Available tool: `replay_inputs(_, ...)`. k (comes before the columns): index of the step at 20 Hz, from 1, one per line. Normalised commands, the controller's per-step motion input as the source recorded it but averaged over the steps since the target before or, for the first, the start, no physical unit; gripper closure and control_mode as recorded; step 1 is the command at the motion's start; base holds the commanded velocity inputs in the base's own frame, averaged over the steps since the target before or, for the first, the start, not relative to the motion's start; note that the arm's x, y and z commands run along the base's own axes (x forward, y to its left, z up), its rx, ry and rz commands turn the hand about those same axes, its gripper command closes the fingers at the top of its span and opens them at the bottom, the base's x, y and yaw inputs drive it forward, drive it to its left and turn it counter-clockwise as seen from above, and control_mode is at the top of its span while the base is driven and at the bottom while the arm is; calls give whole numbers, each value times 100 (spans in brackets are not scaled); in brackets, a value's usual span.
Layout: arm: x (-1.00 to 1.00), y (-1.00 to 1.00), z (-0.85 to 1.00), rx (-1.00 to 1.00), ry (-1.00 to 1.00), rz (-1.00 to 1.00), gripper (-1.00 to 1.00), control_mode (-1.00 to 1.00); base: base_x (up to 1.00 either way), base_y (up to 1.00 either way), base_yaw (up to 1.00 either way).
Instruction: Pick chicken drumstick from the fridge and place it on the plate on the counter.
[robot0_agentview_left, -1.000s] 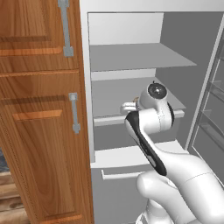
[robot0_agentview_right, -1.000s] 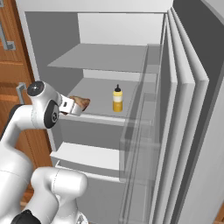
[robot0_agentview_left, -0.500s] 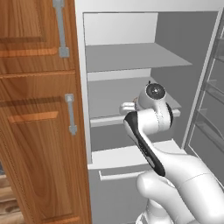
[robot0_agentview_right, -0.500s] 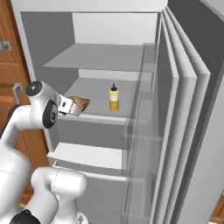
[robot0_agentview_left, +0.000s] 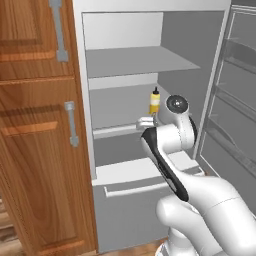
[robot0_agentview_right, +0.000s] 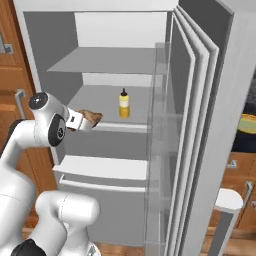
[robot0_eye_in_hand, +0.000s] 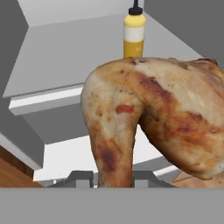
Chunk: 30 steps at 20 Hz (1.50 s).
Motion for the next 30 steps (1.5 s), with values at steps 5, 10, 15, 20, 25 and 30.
replay_inputs(5,0,0,0,0,0,0,100,100,-59,0,-19)
replay_inputs(10,0,0,0,0,0,0,100,100,-52,0,-20)
replay_inputs(15,0,0,0,0,0,0,100,100,-50,0,-22)
replay_inputs(20,0,0,0,0,0,0,100,100,-49,0,-23)
replay_inputs(25,0,0,0,0,0,0,100,100,-48,3,-24)
replay_inputs(30,0,0,0,0,0,0,100,100,-38,18,-23)
